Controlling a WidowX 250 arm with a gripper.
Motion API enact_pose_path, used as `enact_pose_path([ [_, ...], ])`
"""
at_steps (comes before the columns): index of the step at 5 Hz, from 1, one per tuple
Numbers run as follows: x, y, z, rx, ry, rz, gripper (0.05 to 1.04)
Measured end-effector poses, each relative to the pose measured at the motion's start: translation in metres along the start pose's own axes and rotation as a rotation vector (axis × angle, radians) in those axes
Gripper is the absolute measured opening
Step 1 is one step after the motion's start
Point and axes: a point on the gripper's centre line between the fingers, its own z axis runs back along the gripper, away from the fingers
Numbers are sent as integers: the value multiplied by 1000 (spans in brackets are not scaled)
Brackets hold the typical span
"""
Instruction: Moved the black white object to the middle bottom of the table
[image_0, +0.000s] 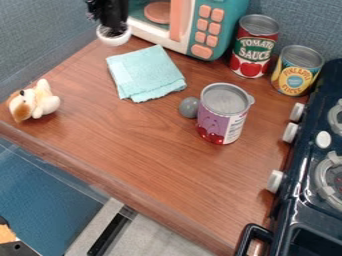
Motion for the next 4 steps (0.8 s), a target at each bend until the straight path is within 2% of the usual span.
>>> enact_pose_path([
  [1, -46, 26, 6, 0, 40, -93, 206],
  [2, -83, 53, 1, 2, 57, -153, 206],
  [3, -96, 71, -10, 38, 38, -169, 206],
  [4, -92, 92, -24, 95, 30, -136, 206],
])
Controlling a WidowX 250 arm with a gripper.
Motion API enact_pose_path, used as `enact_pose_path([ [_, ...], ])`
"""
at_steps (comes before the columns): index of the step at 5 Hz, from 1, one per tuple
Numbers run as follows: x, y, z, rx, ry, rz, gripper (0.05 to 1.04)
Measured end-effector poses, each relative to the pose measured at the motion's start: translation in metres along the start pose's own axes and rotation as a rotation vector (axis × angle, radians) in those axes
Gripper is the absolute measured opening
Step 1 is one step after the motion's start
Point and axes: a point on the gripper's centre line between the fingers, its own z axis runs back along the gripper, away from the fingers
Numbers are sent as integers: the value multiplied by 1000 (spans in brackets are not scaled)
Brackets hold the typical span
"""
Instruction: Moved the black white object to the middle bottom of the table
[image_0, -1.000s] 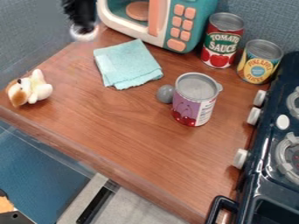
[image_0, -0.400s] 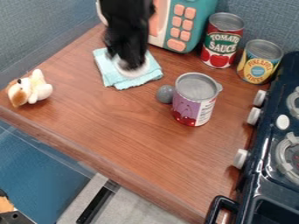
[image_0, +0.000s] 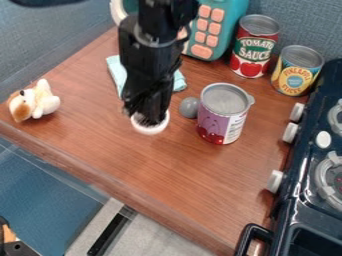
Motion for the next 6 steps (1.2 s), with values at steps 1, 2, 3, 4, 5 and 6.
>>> enact_pose_path([
  [1, 6, 22, -17, 75, 15, 55, 206],
  [2, 13, 33, -25, 96, -4, 94, 206],
  [3, 17, 35, -34, 101, -33, 104, 262],
  [4, 18, 36, -34, 106, -42, 128, 541],
  [5, 23, 35, -33, 112, -40, 129, 854],
  [6, 24, 30, -24, 92, -42, 117, 1006],
])
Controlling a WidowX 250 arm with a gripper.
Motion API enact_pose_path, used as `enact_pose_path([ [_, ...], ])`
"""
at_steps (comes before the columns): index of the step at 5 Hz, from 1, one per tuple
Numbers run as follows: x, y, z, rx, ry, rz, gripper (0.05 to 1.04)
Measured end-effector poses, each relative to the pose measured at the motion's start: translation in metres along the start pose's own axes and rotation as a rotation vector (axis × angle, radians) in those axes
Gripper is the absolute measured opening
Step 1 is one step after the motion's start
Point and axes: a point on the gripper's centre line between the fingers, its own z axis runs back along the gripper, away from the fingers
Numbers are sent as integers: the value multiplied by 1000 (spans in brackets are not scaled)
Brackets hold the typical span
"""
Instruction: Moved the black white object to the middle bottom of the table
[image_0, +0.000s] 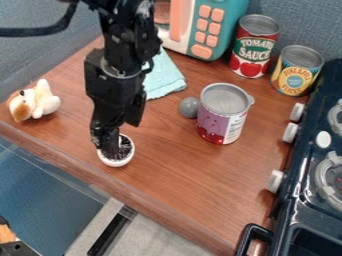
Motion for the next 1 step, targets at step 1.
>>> enact_pose_path([
  [1, 2, -9, 23, -77, -17, -43, 1002],
])
